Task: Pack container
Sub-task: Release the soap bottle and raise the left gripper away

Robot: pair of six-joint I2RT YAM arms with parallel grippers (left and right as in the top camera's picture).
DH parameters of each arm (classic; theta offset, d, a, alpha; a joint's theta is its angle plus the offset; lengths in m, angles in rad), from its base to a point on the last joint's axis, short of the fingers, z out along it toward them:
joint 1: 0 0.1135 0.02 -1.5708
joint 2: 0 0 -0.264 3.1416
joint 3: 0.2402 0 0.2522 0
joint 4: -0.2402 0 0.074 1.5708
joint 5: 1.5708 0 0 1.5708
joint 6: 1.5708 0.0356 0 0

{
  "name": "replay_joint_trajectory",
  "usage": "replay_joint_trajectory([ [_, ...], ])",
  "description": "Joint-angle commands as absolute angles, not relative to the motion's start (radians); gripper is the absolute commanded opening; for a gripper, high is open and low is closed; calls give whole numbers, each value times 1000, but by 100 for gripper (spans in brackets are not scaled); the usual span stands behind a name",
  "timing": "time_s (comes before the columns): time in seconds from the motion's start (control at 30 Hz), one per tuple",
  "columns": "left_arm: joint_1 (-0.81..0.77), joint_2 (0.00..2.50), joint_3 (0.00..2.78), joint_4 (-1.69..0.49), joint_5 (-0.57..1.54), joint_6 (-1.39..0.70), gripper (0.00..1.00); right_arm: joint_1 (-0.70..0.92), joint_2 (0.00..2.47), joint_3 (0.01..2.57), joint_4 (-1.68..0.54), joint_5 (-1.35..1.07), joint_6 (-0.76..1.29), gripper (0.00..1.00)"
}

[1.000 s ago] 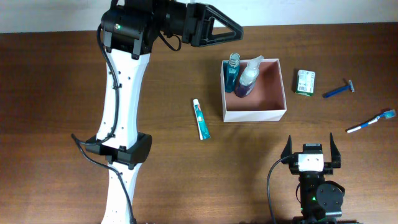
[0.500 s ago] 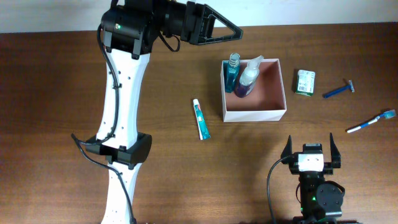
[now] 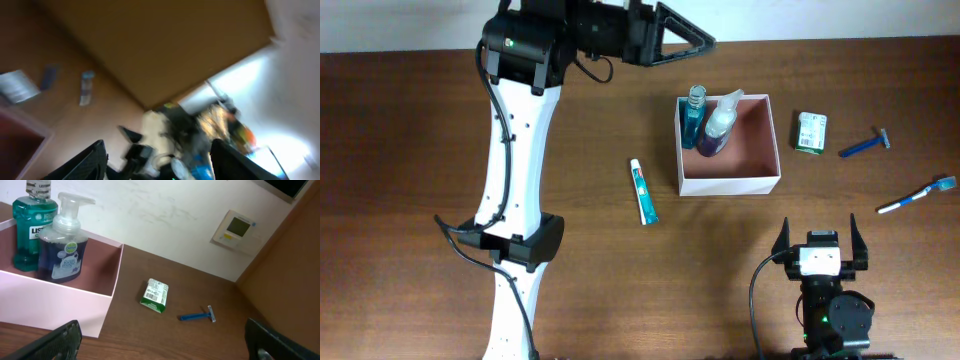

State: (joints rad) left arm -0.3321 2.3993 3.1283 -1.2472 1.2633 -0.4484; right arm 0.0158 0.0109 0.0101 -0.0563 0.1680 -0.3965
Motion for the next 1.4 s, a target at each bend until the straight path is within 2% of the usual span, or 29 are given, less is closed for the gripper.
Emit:
replay_joint_trajectory([
  [0.0, -310, 2384, 3139, -1367, 810, -377, 68, 25, 4, 6, -64, 184, -396, 99],
  [0.1, -311, 2384, 3137, -1561, 223, -346, 68, 25, 4, 6, -64, 184, -396, 99],
  [0.17, -317, 2384, 3133, -1660, -61, -345, 68, 25, 4, 6, -64, 185, -396, 99],
  [0.2, -318, 2384, 3131, -1687, -127, -339, 67, 25, 4, 6, -64, 185, -396, 99],
  [0.3, -318, 2383, 3116, -1687, -71, -256, 45, 25, 4, 6, -64, 184, -396, 99],
  [0.37, -319, 2386, 3108, -1687, -47, -257, 38, 25, 4, 6, -64, 184, -396, 99],
  [0.47, -325, 2386, 3092, -1687, -48, -257, 21, 25, 4, 6, -64, 185, -396, 99],
  [0.5, -325, 2386, 3087, -1687, -48, -256, 18, 25, 4, 6, -64, 184, -396, 99],
  [0.53, -325, 2386, 3070, -1687, -48, -256, 24, 25, 4, 6, -64, 185, -396, 99],
  [0.57, -325, 2386, 3062, -1687, -48, -256, 50, 25, 4, 6, -64, 185, -396, 99],
  [0.6, -326, 2386, 3054, -1687, -48, -256, 55, 25, 4, 6, -64, 184, -396, 99],
  [0.63, -326, 2386, 3049, -1687, -48, -256, 44, 25, 4, 6, -64, 185, -396, 99],
  [0.67, -327, 2386, 3041, -1687, -48, -256, 16, 25, 4, 6, -64, 185, -396, 99],
  [0.7, -327, 2386, 3036, -1687, -48, -256, 1, 25, 4, 6, -64, 184, -396, 99],
  [0.87, -326, 2397, 3026, -1687, -48, -256, 1, 25, 4, 6, -64, 184, -396, 99],
  [0.9, -326, 2402, 3026, -1687, -48, -256, 16, 25, 4, 6, -64, 185, -396, 99],
  [0.93, -327, 2403, 3026, -1687, -48, -256, 42, 25, 4, 6, -64, 184, -396, 99],
  [0.97, -327, 2405, 3026, -1687, -48, -256, 49, 25, 4, 6, -64, 185, -396, 99],
  [1.0, -327, 2407, 3026, -1687, -48, -256, 29, 25, 4, 6, -64, 185, -396, 99],
  [1.03, -327, 2407, 3026, -1687, -48, -257, 0, 25, 4, 6, -64, 184, -396, 99],
  [1.2, -327, 2408, 3026, -1684, -48, -256, 1, 25, 4, 6, -64, 185, -396, 99],
  [1.23, -327, 2408, 3026, -1684, -48, -256, 14, 25, 4, 6, -64, 184, -396, 99],
  [1.3, -327, 2408, 3026, -1684, -48, -256, 17, 25, 4, 6, -64, 185, -396, 99],
  [1.37, -327, 2408, 3026, -1684, -48, -256, 68, 25, 4, 6, -64, 184, -396, 99],
])
